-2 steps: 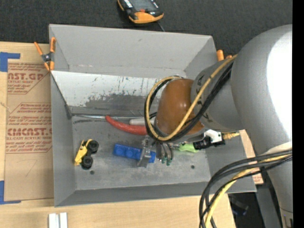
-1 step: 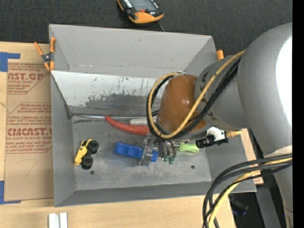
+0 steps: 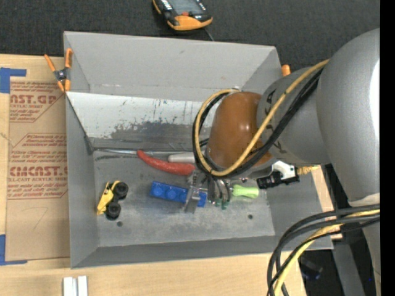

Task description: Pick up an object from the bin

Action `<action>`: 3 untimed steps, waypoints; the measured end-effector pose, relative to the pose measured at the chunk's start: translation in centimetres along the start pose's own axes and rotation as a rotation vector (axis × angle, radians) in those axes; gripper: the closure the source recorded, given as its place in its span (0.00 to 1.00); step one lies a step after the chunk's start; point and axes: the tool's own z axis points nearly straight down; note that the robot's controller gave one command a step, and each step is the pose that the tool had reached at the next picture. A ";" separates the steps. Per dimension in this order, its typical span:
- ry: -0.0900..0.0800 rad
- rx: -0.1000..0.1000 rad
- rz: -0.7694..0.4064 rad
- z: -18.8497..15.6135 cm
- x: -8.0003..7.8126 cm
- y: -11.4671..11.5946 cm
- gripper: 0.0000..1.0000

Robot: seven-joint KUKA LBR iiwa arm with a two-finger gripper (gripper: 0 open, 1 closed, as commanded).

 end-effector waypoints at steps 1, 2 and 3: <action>0.002 0.000 -0.001 -2.1 0.1 0.0 1.00; 0.006 0.000 -0.001 -5.0 0.2 0.0 1.00; 0.002 -0.001 -0.001 -7.9 0.1 0.1 1.00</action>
Offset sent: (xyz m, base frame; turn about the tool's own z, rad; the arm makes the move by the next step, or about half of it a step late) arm -0.0008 0.0003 0.0775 -0.0002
